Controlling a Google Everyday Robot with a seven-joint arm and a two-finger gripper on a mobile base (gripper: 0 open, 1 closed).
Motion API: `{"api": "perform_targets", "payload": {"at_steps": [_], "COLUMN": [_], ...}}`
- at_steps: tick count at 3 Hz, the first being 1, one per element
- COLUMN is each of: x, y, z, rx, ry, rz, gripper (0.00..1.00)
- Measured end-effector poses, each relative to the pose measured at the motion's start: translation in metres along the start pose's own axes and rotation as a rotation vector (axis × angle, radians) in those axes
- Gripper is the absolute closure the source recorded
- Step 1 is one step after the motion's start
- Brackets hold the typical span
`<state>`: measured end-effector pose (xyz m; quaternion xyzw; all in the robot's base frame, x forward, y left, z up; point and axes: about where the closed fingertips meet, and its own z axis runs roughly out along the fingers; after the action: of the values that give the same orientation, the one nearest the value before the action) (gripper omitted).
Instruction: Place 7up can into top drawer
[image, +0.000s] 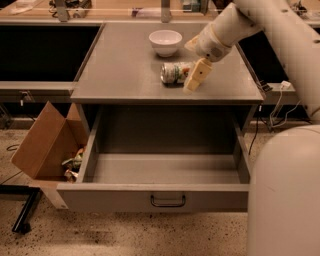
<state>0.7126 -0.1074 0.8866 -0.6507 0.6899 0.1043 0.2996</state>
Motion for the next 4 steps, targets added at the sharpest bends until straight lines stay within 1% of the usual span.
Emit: {"api": "perform_targets", "payload": {"at_steps": [1, 2, 3, 4], "x": [-0.003, -0.001, -0.002, -0.006], "y": [-0.006, -0.010, -0.013, -0.012], "z": [0.022, 0.042, 0.052, 0.057], "rx": [-0.026, -0.051, -0.059, -0.065], "ry": [0.015, 0.044, 0.063, 0.080], "rz": [0.019, 0.041, 0.050, 0.039], "gripper": [0.00, 0.18, 0.41, 0.63]}}
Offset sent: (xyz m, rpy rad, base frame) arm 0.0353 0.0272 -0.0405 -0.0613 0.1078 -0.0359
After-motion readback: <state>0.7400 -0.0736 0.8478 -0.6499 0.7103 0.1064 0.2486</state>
